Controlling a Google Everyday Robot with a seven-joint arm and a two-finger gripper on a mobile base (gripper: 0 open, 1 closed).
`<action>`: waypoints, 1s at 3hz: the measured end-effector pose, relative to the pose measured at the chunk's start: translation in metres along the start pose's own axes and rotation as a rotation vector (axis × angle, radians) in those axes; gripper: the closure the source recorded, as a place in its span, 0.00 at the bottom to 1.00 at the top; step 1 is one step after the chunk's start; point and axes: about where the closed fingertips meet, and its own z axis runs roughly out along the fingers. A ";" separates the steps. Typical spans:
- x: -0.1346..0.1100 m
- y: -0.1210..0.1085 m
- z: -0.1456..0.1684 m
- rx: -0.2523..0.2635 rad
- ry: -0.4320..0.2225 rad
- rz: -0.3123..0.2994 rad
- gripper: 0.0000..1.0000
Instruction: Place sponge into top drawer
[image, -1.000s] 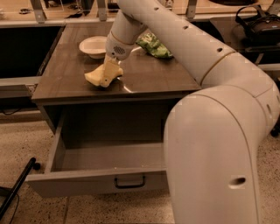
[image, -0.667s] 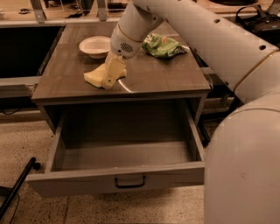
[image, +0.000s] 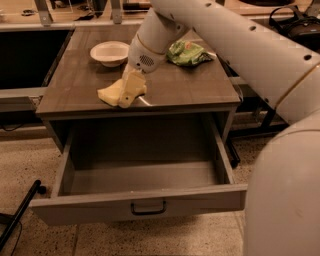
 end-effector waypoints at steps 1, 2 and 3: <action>0.015 0.029 0.002 0.003 -0.001 0.044 1.00; 0.029 0.064 0.010 0.007 0.010 0.094 1.00; 0.042 0.093 0.023 0.003 0.030 0.137 1.00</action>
Offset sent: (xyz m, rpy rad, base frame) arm -0.1051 -0.0293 -0.0550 -0.0124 0.0745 -0.1489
